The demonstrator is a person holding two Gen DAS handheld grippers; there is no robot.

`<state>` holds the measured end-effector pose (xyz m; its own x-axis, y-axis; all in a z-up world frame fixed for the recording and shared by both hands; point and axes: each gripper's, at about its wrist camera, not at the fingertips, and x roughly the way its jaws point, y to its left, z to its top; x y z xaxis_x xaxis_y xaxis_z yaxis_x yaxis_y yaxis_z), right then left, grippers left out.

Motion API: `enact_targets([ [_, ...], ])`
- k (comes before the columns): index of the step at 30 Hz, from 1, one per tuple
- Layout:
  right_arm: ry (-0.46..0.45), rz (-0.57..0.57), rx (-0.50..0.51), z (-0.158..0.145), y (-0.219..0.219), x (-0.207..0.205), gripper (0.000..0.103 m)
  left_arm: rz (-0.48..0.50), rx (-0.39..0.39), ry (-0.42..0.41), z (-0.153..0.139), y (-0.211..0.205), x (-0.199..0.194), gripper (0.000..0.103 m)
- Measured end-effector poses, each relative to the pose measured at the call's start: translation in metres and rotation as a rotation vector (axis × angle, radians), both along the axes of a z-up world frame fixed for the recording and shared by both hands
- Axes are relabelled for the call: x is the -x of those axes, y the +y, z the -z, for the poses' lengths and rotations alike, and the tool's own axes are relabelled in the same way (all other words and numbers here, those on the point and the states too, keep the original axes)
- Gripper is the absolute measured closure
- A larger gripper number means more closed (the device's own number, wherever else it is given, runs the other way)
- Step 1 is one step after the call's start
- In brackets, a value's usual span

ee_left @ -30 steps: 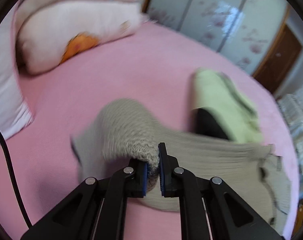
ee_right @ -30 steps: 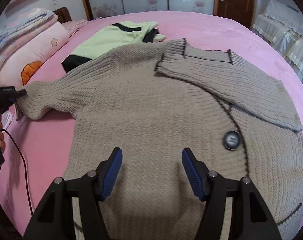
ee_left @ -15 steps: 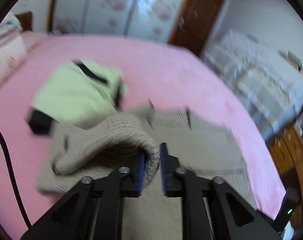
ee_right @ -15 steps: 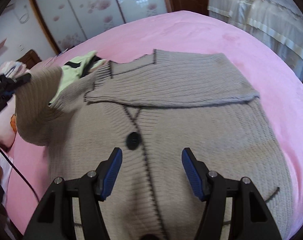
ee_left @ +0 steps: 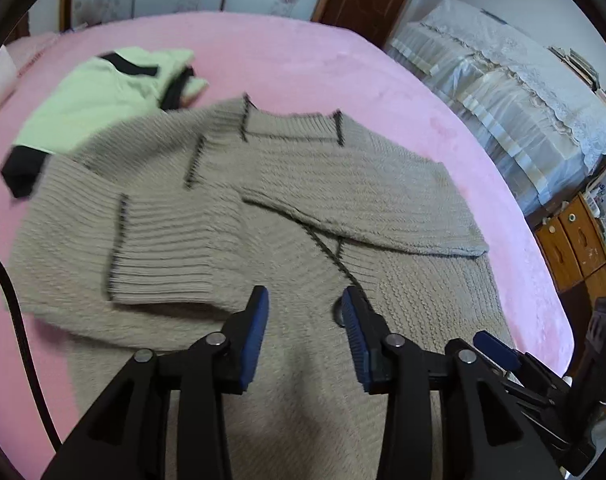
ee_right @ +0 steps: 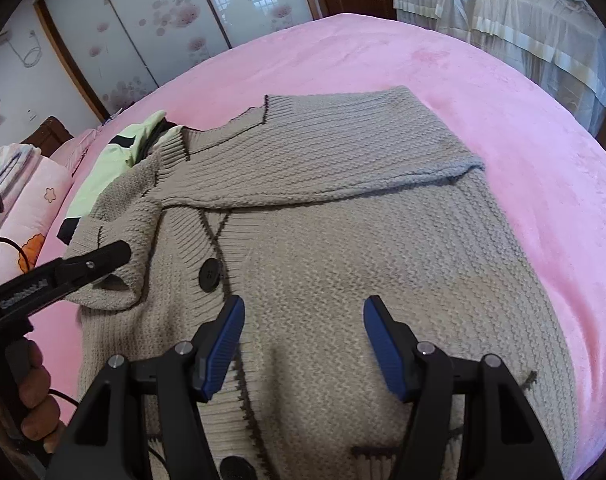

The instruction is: Fold large clothes

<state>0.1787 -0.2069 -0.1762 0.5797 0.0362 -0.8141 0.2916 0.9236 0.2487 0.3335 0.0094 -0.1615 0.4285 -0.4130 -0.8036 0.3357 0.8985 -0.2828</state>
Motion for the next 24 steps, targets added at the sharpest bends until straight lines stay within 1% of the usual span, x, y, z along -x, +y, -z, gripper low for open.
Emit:
enact_targets([
  [1,-0.006,-0.012,-0.001,-0.001,0.005,-0.002,0.041,-0.007,-0.009,-0.012,-0.007,0.004,0.002,0.060],
  [3,-0.016,-0.036,0.001,-0.005,0.013,-0.002,0.041,-0.034,-0.040,-0.044,-0.017,0.017,0.011,0.059],
  [7,-0.038,-0.100,0.017,-0.012,0.034,-0.006,0.041,-0.128,-0.152,-0.107,-0.026,0.046,0.030,0.057],
  [9,-0.046,-0.135,0.029,-0.015,0.045,-0.008,0.041,-0.204,-0.178,-0.118,-0.023,0.066,0.044,0.056],
  [11,-0.053,-0.182,0.034,-0.018,0.056,-0.013,0.041,-0.252,-0.175,-0.112,-0.018,0.084,0.053,0.056],
  [13,-0.065,-0.237,0.054,-0.022,0.071,-0.019,0.041,-0.310,-0.198,-0.123,-0.010,0.101,0.062,0.056],
  [15,-0.081,-0.296,0.093,-0.028,0.088,-0.026,0.041,-0.350,-0.231,-0.133,-0.004,0.115,0.066,0.056],
  [17,-0.102,-0.363,0.138,-0.033,0.108,-0.035,0.041,-0.392,-0.257,-0.118,0.005,0.131,0.064,0.056],
  [19,-0.124,-0.416,0.185,-0.037,0.125,-0.042,0.041,-0.433,-0.252,-0.097,0.013,0.147,0.063,0.056],
  [20,-0.140,-0.460,0.230,-0.037,0.139,-0.048,0.041,-0.451,-0.234,-0.085,0.016,0.154,0.062,0.056],
  [24,-0.146,-0.577,0.366,-0.028,0.178,-0.066,0.041,-0.504,-0.138,-0.042,0.030,0.180,0.063,0.056],
])
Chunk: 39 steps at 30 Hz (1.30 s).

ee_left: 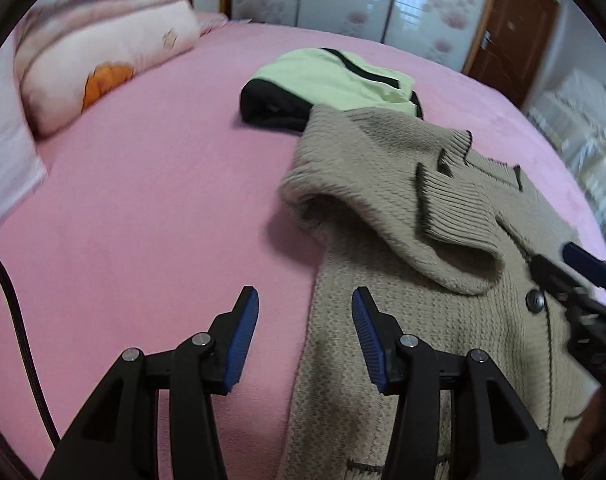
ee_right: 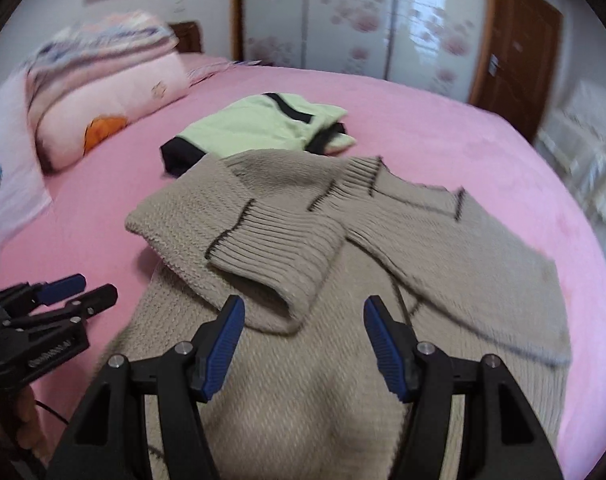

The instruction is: Fold large clothes

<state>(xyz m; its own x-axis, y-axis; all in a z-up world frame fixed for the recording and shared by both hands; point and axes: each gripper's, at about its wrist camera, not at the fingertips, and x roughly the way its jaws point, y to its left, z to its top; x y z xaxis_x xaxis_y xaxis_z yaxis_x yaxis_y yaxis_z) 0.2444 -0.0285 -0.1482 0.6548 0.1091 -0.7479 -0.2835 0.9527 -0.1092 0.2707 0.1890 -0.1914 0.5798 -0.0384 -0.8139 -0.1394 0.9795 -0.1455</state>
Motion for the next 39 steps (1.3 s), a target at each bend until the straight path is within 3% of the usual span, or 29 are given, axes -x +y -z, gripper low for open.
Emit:
enact_targets([
  [6,0.009,-0.111,0.224,0.036,0.046,-0.031,0.041,-0.040,0.099,0.026,0.020,0.019,0.004,0.056],
  [11,0.017,-0.116,0.406,0.063,0.066,-0.048,0.041,-0.036,0.126,0.037,0.028,0.020,0.005,0.056],
  [12,0.015,-0.119,0.419,0.065,0.068,-0.049,0.046,-0.034,0.131,0.040,0.029,0.019,0.006,0.056],
  [13,0.015,-0.128,0.418,0.064,0.069,-0.050,0.058,-0.033,0.134,0.043,0.030,0.019,0.008,0.056],
  [14,0.037,-0.132,0.421,0.064,0.069,-0.052,0.098,-0.031,0.135,0.045,0.031,0.018,0.009,0.056],
  [15,0.057,-0.123,0.410,0.059,0.068,-0.055,0.096,-0.030,0.136,0.048,0.032,0.016,0.009,0.056],
  [18,-0.005,-0.121,0.331,0.018,0.061,-0.058,0.097,-0.025,0.136,0.051,0.032,0.012,0.012,0.056],
  [21,-0.137,-0.077,0.220,-0.046,0.037,-0.058,0.097,-0.014,0.133,0.045,0.030,0.003,0.013,0.056],
  [24,-0.237,0.027,0.060,-0.097,-0.014,-0.063,0.097,0.006,0.128,0.037,0.027,-0.007,0.013,0.056],
  [26,-0.263,0.122,-0.009,-0.108,-0.056,-0.070,0.097,0.026,0.120,0.034,0.025,-0.017,0.012,0.056],
  [29,-0.189,0.294,-0.099,-0.089,-0.126,-0.085,0.095,0.059,0.100,0.037,0.025,-0.031,0.012,0.056],
  [31,-0.009,0.404,-0.217,-0.044,-0.179,-0.095,0.090,0.073,0.090,0.042,0.025,-0.038,0.011,0.056],
  [33,0.171,0.491,-0.281,0.004,-0.215,-0.097,0.069,0.084,0.078,0.051,0.027,-0.044,0.011,0.056],
  [35,0.278,0.553,-0.358,0.042,-0.247,-0.083,0.068,0.099,0.070,0.055,0.026,-0.048,0.008,0.056],
  [39,0.294,0.584,-0.484,0.063,-0.280,-0.054,0.067,0.136,0.072,0.050,0.018,-0.053,-0.004,0.056],
])
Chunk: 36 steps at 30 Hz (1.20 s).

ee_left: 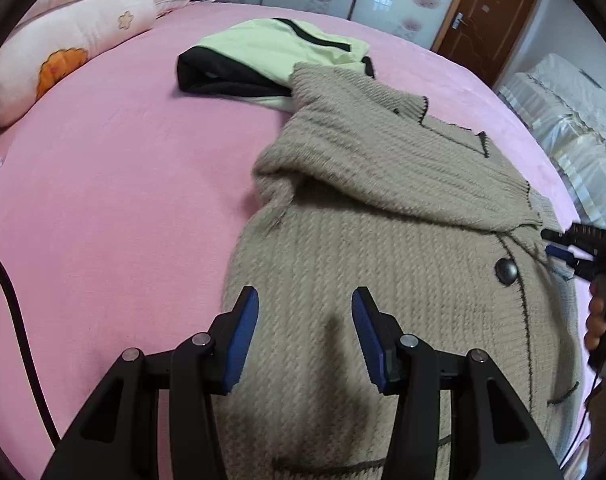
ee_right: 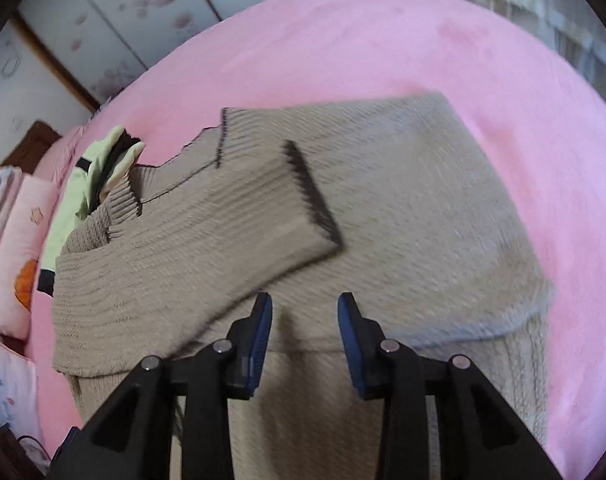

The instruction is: Fold large clothes

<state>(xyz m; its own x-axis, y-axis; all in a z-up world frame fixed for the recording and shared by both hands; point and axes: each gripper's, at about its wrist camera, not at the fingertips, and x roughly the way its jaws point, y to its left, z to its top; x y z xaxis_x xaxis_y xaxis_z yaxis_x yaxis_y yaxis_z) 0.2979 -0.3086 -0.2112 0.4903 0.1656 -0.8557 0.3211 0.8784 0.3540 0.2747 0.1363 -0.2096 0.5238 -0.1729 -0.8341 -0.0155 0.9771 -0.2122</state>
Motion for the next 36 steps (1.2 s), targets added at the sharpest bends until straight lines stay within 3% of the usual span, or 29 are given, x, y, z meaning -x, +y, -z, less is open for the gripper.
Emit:
enact_targets([
  [4,-0.026,-0.013,-0.002,-0.005,-0.013,-0.005,0.061,0.053,0.045,-0.033,-0.021,0.002,-0.033,0.056],
  [11,-0.076,-0.133,0.069,-0.018,-0.004,-0.063,0.058,0.085,0.036,-0.044,-0.040,0.019,-0.121,0.056],
  [14,-0.085,-0.155,0.087,-0.016,-0.003,-0.082,0.058,0.080,0.032,-0.001,-0.031,0.027,-0.165,0.056],
  [18,-0.095,-0.188,0.097,-0.010,-0.003,-0.102,0.058,0.088,0.095,0.070,-0.012,0.035,-0.207,0.056],
  [24,-0.068,-0.231,0.116,0.006,0.001,-0.117,0.058,0.175,0.155,0.136,0.010,0.018,-0.231,0.056],
  [27,-0.082,-0.244,0.130,0.007,0.005,-0.119,0.058,0.196,0.075,0.149,0.017,-0.004,-0.237,0.056],
  [29,-0.086,-0.249,0.147,0.009,0.009,-0.119,0.058,0.185,0.019,0.121,0.015,-0.012,-0.238,0.072],
  [30,-0.087,-0.259,0.158,0.010,0.012,-0.119,0.059,0.179,-0.010,0.106,0.013,-0.015,-0.237,0.088],
  [31,-0.086,-0.271,0.175,0.011,0.015,-0.119,0.062,0.178,-0.038,0.079,0.007,-0.019,-0.235,0.090],
  [32,-0.088,-0.292,0.196,0.011,0.019,-0.118,0.086,0.174,-0.074,0.037,0.000,-0.024,-0.230,0.091],
  [33,-0.096,-0.315,0.211,0.008,0.023,-0.117,0.094,0.176,-0.124,-0.014,-0.008,-0.030,-0.225,0.092],
  [36,-0.195,-0.300,0.246,-0.013,0.031,-0.109,0.095,0.161,-0.228,-0.145,-0.030,-0.042,-0.210,0.092],
])
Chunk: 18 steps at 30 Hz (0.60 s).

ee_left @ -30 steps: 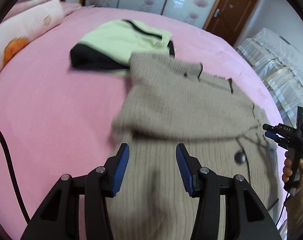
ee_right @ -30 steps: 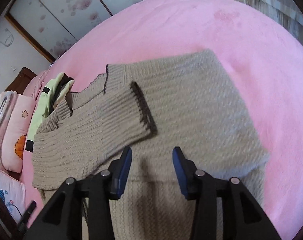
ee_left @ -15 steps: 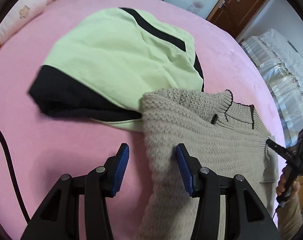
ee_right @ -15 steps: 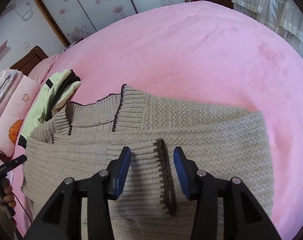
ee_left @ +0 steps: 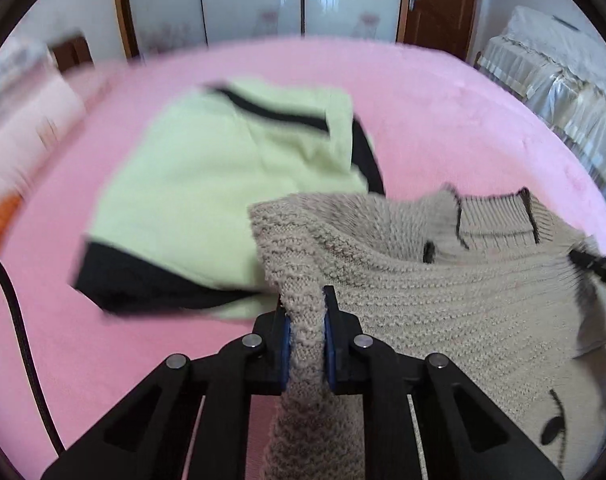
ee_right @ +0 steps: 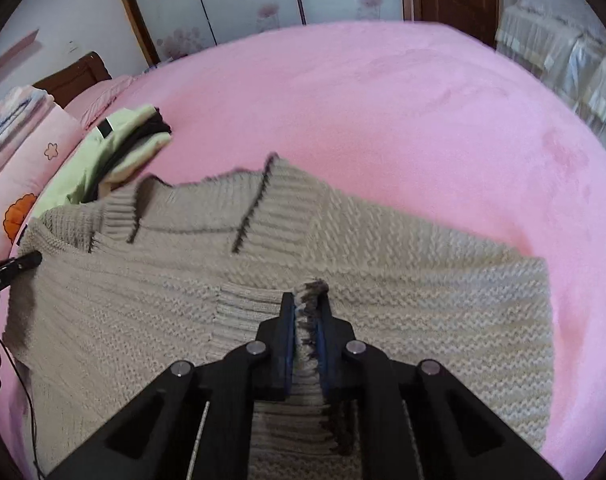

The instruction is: Fold large clothes

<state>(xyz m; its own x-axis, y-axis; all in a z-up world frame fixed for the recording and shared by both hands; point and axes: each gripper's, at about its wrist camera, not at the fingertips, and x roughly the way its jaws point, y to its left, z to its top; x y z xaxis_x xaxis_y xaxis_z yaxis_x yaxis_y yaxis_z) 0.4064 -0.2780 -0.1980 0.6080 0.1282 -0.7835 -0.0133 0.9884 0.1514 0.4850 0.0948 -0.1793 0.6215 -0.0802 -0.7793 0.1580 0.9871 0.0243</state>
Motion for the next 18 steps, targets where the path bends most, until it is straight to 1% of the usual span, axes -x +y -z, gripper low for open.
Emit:
enact_targets([
  [1,-0.035,0.008,-0.008,-0.007,0.001,0.002,0.095,-0.006,-0.008,-0.025,-0.003,-0.002,0.001,0.092],
  [3,-0.098,0.050,-0.006,-0.016,0.001,0.000,0.095,-0.021,-0.027,-0.048,-0.002,-0.002,-0.001,0.092],
  [5,-0.074,0.085,0.022,-0.005,0.001,-0.010,0.095,-0.039,-0.042,-0.028,0.014,0.000,-0.009,0.092],
  [7,0.023,0.089,0.087,0.024,0.008,-0.023,0.094,-0.044,-0.062,-0.007,0.033,-0.001,-0.015,0.092],
  [8,0.052,0.090,0.114,0.034,0.012,-0.027,0.093,-0.040,-0.079,-0.010,0.042,-0.002,-0.016,0.092],
  [10,0.031,0.111,0.139,0.032,0.015,-0.023,0.087,-0.033,-0.086,-0.031,0.046,-0.007,-0.014,0.090],
  [11,0.034,0.124,0.134,0.027,0.014,-0.020,0.079,-0.031,-0.082,-0.035,0.046,-0.009,-0.014,0.089],
  [12,0.038,0.130,0.126,0.024,0.013,-0.018,0.066,-0.032,-0.068,-0.028,0.045,-0.008,-0.015,0.086],
  [13,0.038,0.133,0.106,0.019,0.011,-0.015,0.061,-0.034,-0.050,-0.017,0.042,-0.005,-0.015,0.083],
  [14,0.028,0.136,0.088,0.015,0.008,-0.010,0.058,-0.041,-0.035,-0.007,0.039,0.002,-0.014,0.081],
  [15,0.007,0.142,0.065,0.006,0.005,-0.003,0.058,-0.057,-0.023,-0.003,0.032,0.005,-0.012,0.077],
  [16,-0.010,0.145,0.046,-0.002,0.003,0.003,0.058,-0.072,-0.015,-0.007,0.026,0.010,-0.007,0.076],
  [18,-0.056,0.141,0.001,-0.017,0.005,0.017,0.058,-0.098,0.011,-0.038,0.007,0.013,0.005,0.076],
])
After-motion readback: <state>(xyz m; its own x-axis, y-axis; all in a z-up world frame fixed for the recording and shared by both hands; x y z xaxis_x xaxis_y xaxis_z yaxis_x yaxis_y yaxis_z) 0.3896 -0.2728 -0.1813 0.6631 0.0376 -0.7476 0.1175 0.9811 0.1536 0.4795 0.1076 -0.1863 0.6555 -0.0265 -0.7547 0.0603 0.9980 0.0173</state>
